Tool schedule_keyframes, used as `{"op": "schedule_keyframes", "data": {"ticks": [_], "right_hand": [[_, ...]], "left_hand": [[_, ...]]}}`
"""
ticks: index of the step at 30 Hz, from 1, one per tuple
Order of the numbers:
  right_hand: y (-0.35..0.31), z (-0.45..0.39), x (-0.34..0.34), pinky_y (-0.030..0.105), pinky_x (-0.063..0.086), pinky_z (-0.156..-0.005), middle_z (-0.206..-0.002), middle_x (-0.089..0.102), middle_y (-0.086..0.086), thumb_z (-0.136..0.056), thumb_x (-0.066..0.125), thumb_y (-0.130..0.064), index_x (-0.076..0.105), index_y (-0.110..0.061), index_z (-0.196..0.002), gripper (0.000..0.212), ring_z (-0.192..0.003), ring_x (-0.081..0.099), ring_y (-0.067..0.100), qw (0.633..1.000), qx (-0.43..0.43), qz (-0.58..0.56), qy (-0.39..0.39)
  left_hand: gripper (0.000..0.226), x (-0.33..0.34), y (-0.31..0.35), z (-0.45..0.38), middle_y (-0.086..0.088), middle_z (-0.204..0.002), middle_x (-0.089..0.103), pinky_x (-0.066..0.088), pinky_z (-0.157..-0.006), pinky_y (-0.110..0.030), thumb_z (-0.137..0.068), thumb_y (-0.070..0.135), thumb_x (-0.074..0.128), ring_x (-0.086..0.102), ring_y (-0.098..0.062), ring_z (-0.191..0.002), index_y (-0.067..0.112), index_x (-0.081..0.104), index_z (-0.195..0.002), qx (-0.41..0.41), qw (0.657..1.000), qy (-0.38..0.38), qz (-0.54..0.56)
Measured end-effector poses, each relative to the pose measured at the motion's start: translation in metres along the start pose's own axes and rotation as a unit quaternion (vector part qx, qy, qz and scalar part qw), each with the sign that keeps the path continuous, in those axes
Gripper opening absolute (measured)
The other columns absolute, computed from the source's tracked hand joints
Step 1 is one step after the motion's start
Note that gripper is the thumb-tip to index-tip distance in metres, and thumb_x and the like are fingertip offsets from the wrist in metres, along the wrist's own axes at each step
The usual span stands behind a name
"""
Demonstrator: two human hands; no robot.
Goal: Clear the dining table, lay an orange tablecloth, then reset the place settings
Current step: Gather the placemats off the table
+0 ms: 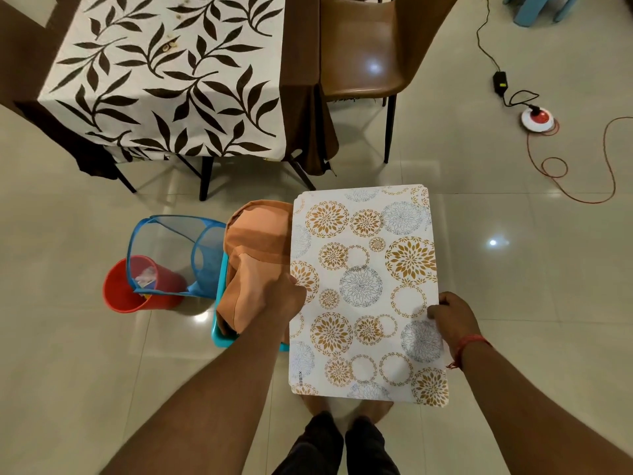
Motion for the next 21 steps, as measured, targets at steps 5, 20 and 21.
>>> {"op": "schedule_keyframes", "data": {"ticks": [5,20,21], "right_hand": [[-0.003,-0.001,0.001,0.046,0.054,-0.085,-0.099,0.066,0.007,-0.086,0.060,-0.012,0.061,-0.014,-0.104,0.019,-0.088,0.063,0.029,1.000,0.002,0.011,-0.021],[-0.034,0.010,-0.018,0.037,0.042,-0.098,-0.137,0.054,0.007,-0.092,0.064,-0.038,0.049,-0.015,-0.137,0.052,-0.111,0.055,0.024,0.999,-0.041,0.004,0.020],[-0.040,0.013,-0.020,0.039,0.041,-0.103,-0.143,0.050,0.008,-0.093,0.064,-0.038,0.046,-0.015,-0.141,0.056,-0.120,0.053,0.027,0.998,-0.051,0.014,0.017]], "left_hand": [[0.031,-0.003,0.006,0.001,-0.009,-0.112,0.068,0.058,-0.090,-0.047,-0.095,0.020,0.049,0.067,-0.029,-0.100,0.015,0.052,-0.126,0.008,0.999,0.020,-0.025],[0.051,-0.007,0.064,0.021,-0.009,-0.142,0.053,0.045,-0.105,-0.046,-0.099,0.045,0.049,0.053,-0.031,-0.127,0.015,0.047,-0.140,0.150,0.966,0.093,-0.188],[0.055,-0.003,0.073,0.025,-0.009,-0.147,0.048,0.042,-0.109,-0.045,-0.099,0.047,0.048,0.048,-0.031,-0.133,0.014,0.043,-0.144,0.165,0.962,0.082,-0.199]]}}
Point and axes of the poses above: each hand's wrist, its own z-axis away from the middle knuckle, its own x-axis out of the palm, y = z × x, the point moved 10 cm from there along -z, towards the middle knuckle
